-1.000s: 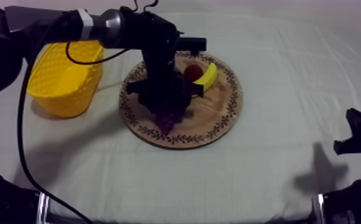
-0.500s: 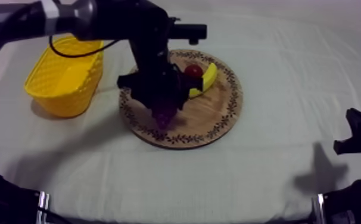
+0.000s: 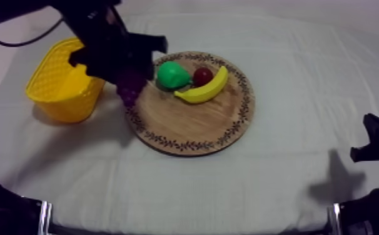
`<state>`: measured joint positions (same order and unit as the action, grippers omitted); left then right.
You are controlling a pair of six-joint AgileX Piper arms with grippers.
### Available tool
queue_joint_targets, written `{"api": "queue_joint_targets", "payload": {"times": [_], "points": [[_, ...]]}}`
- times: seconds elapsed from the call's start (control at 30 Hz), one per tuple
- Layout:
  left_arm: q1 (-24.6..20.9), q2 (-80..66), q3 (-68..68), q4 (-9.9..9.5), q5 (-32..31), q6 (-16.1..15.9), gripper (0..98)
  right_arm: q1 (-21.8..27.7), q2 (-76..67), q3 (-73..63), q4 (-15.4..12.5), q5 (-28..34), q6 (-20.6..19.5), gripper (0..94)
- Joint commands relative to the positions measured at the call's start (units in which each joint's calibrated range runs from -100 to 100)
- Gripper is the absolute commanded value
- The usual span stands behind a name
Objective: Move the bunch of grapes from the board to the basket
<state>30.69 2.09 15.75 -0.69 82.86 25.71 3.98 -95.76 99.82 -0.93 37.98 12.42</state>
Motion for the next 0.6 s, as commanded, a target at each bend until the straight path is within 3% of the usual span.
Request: {"api": "queue_joint_targets", "payload": {"times": [0.0, 0.33, 0.57], "points": [[-2.6, -5.3, 2.6, -0.27, -0.1, -0.7, 47.9, 0.0, 0.0, 0.0, 0.0, 0.0, 0.0, 0.3], [-15.3, -17.2, 15.4, 0.03, -4.3, -6.2, 48.2, 0.0, 0.0, 0.0, 0.0, 0.0, 0.0, 0.3], [-22.6, -19.9, 16.8, -0.41, -5.8, -10.3, 47.8, 0.0, 0.0, 0.0, 0.0, 0.0, 0.0, 0.3]]}}
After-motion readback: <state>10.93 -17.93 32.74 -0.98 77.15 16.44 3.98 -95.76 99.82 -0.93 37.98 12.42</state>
